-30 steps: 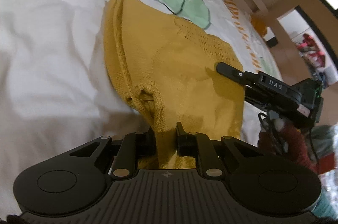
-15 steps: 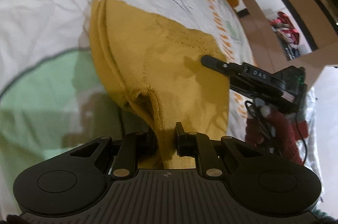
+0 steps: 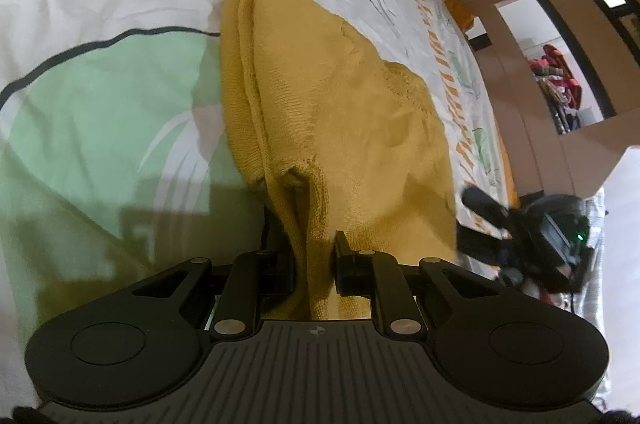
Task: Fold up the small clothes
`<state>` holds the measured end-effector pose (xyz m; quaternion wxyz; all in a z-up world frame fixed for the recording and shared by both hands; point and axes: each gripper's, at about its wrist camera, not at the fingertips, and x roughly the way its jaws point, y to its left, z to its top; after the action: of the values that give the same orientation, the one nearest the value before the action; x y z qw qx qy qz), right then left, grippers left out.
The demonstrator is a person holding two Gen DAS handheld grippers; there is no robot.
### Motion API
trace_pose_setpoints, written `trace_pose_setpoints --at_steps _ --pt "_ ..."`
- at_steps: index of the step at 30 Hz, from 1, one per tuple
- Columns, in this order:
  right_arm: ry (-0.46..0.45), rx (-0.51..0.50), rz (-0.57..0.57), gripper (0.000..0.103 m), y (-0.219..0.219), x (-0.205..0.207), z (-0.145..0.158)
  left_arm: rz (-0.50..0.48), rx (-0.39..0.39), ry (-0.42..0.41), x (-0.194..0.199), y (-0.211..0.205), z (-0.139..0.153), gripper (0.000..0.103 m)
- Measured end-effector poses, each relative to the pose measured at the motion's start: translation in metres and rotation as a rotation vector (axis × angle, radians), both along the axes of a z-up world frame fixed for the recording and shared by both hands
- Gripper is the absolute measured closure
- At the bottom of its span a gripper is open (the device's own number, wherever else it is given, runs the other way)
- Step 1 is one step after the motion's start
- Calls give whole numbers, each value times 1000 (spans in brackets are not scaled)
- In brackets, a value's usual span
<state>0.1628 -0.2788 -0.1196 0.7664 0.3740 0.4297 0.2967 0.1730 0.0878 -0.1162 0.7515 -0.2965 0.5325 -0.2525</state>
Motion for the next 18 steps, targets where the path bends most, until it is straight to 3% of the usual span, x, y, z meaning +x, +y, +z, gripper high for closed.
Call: trace_pose_setpoints --at_steps 6,9,12,13,15,18 --pt "-106 -29 167 30 23 -15 16 -2 24 -39 -20 5 10 87" --pt "-135 31 214 31 22 -25 23 -8 28 -65 -19 8 17 87" --pt "-175 161 272 32 17 -39 31 -12 19 -79 -17 8 21 87" --pt "-191 227 264 32 13 -43 33 -13 18 -83 -16 9 21 87" --pt "-200 261 187 32 4 -47 35 -13 11 -82 -14 8 22 87" --pt "-192 109 68 31 -3 -53 42 -12 11 -82 -12 5 24 87"
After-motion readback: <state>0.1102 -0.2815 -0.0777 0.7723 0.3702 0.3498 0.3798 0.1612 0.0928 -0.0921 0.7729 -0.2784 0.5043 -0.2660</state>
